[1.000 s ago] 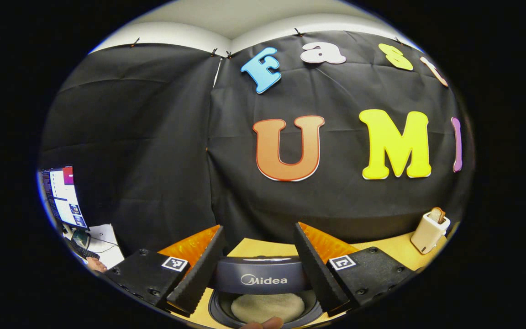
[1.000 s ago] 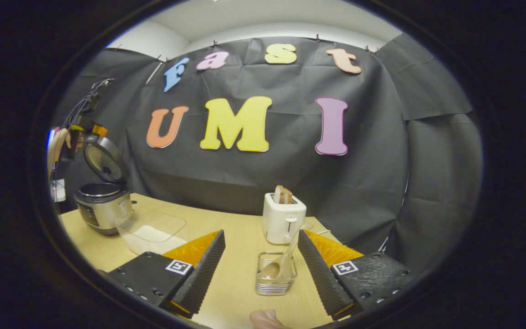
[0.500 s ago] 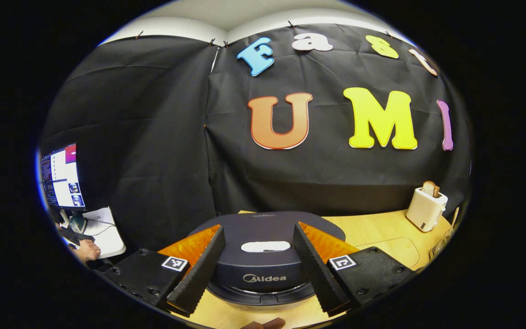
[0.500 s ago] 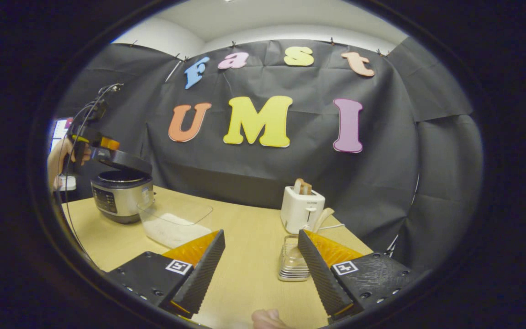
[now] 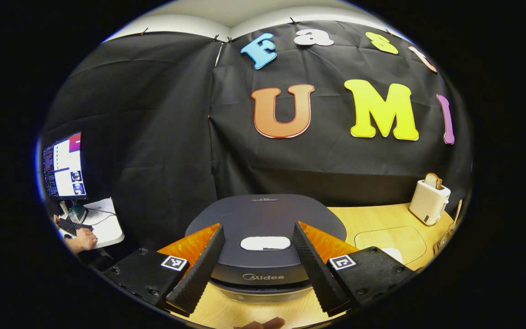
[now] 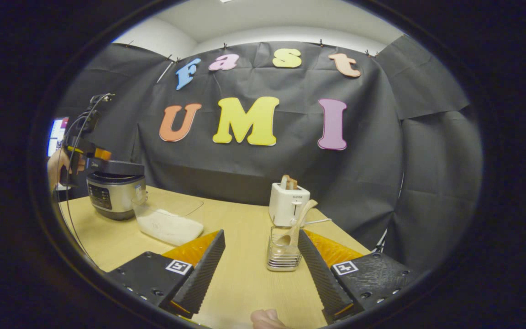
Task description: Close the left gripper, press the button to open the rice cooker; take a wooden spoon from the chopstick holder with the right hand, scoop a spoonful of rice and pour it into the rice cooker, then put the wooden spoon back into the chopstick holder.
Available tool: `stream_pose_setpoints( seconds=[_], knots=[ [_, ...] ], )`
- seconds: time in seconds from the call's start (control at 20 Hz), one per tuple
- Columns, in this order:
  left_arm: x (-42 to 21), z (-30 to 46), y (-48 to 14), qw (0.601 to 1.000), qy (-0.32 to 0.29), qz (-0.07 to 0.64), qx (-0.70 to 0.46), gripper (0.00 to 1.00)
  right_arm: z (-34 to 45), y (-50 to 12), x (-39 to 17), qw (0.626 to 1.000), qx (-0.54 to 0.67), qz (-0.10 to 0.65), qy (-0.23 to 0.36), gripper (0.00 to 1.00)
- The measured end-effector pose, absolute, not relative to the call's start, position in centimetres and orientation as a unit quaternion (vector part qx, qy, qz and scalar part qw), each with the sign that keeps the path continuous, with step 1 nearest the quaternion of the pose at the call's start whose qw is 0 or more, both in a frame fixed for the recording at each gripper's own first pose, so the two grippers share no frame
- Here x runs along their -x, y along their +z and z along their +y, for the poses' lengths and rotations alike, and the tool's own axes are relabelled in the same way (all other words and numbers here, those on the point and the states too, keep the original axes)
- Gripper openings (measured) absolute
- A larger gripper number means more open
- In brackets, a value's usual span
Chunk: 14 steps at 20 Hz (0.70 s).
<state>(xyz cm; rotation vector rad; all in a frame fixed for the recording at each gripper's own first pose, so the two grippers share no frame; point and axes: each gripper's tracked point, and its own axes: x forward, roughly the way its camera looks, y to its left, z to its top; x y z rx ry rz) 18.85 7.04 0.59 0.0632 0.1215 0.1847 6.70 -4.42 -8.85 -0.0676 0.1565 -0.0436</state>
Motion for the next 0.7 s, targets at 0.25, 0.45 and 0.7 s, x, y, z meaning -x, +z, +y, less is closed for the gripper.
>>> stream_pose_setpoints(
  seconds=[0.25, 0.45, 0.7],
  knots=[
    [-18.6, 7.0, -0.2, 0.994, 0.103, -0.002, -0.038, 0.96, -4.9, -10.5, -5.9, 0.994, 0.021, 0.100, -0.024, 0.98],
    [-18.4, 7.1, -0.8, 0.994, 0.098, -0.041, -0.035, 0.98, -5.5, -12.3, -5.2, 0.991, 0.015, 0.126, -0.031, 0.96],
    [-16.3, 6.5, -0.3, 0.992, 0.081, -0.083, -0.046, 0.97, -5.4, -11.6, -4.4, 0.992, 0.011, 0.122, -0.034, 0.95]
  ],
)
